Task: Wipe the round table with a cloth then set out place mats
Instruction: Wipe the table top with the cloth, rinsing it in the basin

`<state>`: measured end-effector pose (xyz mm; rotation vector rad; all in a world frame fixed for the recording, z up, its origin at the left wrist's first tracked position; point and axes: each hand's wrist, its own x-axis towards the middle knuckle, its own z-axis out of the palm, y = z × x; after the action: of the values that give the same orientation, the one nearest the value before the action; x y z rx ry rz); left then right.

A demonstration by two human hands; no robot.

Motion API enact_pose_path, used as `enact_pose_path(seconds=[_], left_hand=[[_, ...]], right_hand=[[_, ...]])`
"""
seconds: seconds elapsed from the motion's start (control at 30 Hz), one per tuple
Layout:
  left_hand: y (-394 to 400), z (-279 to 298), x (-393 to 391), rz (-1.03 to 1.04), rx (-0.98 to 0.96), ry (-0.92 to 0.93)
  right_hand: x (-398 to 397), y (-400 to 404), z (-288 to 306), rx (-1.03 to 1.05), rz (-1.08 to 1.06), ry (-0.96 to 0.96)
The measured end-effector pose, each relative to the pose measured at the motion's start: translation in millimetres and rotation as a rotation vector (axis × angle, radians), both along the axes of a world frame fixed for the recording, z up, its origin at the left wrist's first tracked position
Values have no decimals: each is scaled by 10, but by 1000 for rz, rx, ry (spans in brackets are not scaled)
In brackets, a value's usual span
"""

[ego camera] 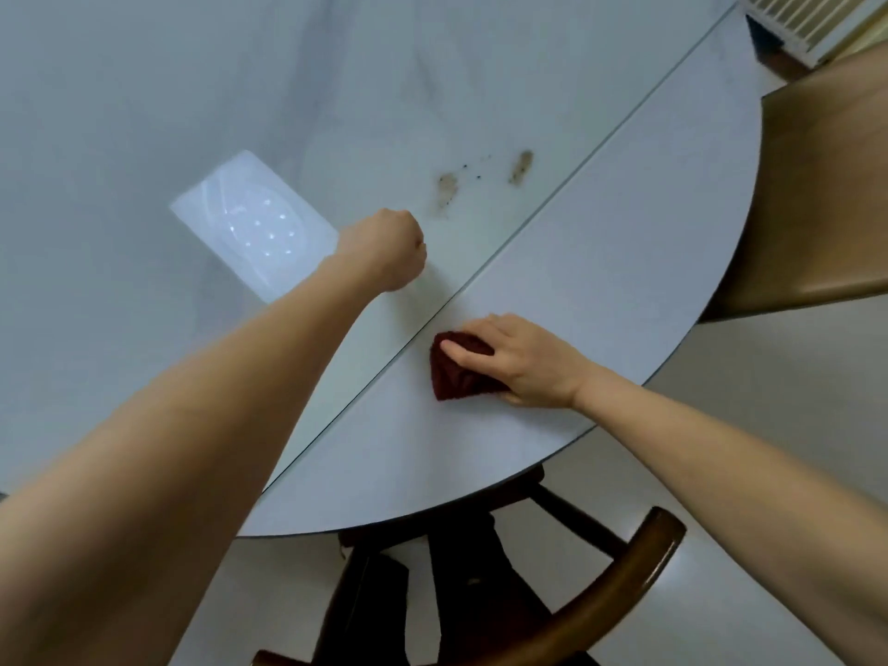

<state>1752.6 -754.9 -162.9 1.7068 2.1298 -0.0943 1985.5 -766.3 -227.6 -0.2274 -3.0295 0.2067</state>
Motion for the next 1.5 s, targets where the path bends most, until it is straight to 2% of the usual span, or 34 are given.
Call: enact_pose_path(seconds=[0.07, 0.17, 0.2, 0.23, 0.27, 0.33, 0.37, 0.4, 0.43, 0.53, 0.57, 0.63, 0.7, 0.8, 1.0, 1.13, 1.2, 1.33, 1.43, 1.5], left_hand=[[186, 51, 20, 41, 44, 10], [511, 101, 98, 90, 112, -19], [583, 103, 135, 90, 110, -32], [625, 86, 189, 84, 94, -40], [636, 72, 241, 79, 82, -46], [669, 34, 311, 76, 77, -76], [692, 28, 324, 78, 73, -89], [716, 39, 324, 85, 71, -97], [753, 47, 315, 99, 78, -107], [836, -7, 184, 184, 55, -111], [825, -65, 131, 202, 14, -102], [758, -183, 32, 203, -111, -122], [700, -265, -36, 186, -176, -179], [714, -282, -81, 190, -170, -252], [638, -258, -220, 144, -143, -298], [420, -312, -340, 139, -141, -178], [251, -362, -445, 144, -165, -117], [163, -386, -551, 149, -159, -179], [128, -396, -588, 145, -139, -197], [84, -389, -630, 119, -143, -195]], right_hand=[[131, 418, 95, 66, -319, 63], [329, 1013, 207, 48, -1137, 65], [336, 1061, 200, 32, -1265, 7], [334, 1034, 162, 37, -1220, -23], [311, 946, 103, 51, -1036, -10], [285, 730, 46, 23, -496, 24], [268, 735, 62, -11, -300, 10], [237, 829, 101, -52, -221, 14], [209, 969, 134, -79, -279, 51], [40, 1499, 195, -136, -885, 259], [-19, 1697, 205, -137, -1053, 273], [-172, 2015, 198, -107, -1237, 203], [-332, 2159, 164, -54, -1275, 105], [-567, 2087, 69, 32, -1261, 47], [-933, 1735, -33, -29, -894, 90], [-886, 2048, 40, -34, -1129, 62], [-1012, 1993, 32, 0, -1161, 30], [-1189, 1642, 13, 4, -916, -51], [-1219, 1369, 29, -65, -577, -80], [-1166, 1450, 94, -65, -472, -142]])
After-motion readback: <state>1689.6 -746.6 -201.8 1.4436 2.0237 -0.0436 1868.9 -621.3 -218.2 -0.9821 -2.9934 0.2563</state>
